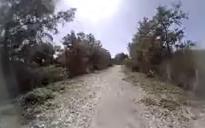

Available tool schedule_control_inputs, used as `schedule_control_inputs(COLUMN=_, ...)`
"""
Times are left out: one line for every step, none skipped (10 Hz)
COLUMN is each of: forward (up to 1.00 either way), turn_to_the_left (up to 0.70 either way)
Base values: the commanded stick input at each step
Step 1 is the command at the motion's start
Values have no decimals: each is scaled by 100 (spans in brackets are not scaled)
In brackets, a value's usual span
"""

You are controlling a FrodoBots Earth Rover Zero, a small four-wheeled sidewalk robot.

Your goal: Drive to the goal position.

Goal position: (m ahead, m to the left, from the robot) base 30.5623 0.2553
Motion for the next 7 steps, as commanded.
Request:
schedule_control_inputs(forward=70, turn_to_the_left=-35)
schedule_control_inputs(forward=70, turn_to_the_left=-5)
schedule_control_inputs(forward=70, turn_to_the_left=0)
schedule_control_inputs(forward=70, turn_to_the_left=0)
schedule_control_inputs(forward=70, turn_to_the_left=0)
schedule_control_inputs(forward=70, turn_to_the_left=0)
schedule_control_inputs(forward=70, turn_to_the_left=0)
